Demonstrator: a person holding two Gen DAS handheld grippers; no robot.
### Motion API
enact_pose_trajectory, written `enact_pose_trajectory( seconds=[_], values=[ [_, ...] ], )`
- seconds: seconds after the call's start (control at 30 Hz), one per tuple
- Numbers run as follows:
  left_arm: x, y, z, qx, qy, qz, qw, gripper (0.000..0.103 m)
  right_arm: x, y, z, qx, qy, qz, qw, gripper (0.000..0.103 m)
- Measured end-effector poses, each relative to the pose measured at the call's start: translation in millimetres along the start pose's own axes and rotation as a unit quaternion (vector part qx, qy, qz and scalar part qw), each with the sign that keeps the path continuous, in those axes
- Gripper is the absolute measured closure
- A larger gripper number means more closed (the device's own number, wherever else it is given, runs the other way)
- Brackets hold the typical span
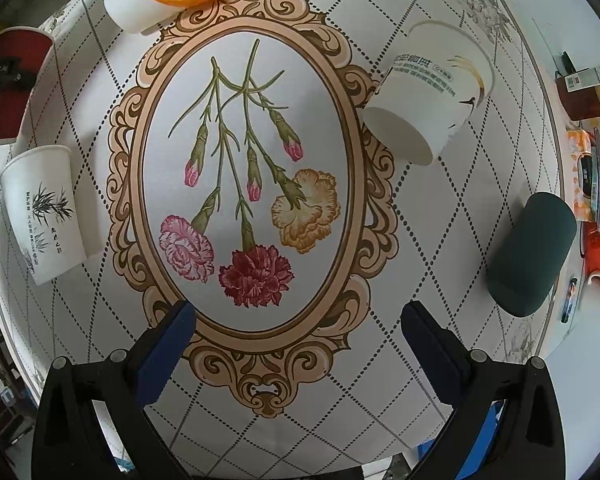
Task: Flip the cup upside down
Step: 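Lift the red cup off the table with the left gripper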
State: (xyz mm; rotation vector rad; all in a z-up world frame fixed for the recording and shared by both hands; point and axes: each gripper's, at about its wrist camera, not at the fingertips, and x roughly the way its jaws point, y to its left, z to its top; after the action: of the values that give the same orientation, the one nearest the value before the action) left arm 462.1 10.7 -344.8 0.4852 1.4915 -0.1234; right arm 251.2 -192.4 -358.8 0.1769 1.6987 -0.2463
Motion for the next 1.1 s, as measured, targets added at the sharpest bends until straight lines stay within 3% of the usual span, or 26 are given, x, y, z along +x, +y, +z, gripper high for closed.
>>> enact_pose_trajectory(
  seconds=[0.37,0.63,0.9,1.1],
  values=[
    [-74,-9,-38,-0.038,-0.025,-0.050,0.9977,0.030,-27,-22,-37,-0.007,-0.020,0.012,1.000,0.000],
    [-106,-39,-99,-0.082,-0.006,-0.105,0.9910,0.030,-44,-49,-73,-0.004,-0.028,0.013,1.000,0.000],
    [-102,-92,-173,-0.127,0.036,-0.159,0.9784,0.030,-35,-74,-92,-0.015,-0.035,0.011,0.999,0.000],
    [-77,-135,-214,-0.167,0.069,-0.196,0.9639,0.030,-14,-93,-114,-0.027,-0.033,0.003,0.999,0.000]
  ],
)
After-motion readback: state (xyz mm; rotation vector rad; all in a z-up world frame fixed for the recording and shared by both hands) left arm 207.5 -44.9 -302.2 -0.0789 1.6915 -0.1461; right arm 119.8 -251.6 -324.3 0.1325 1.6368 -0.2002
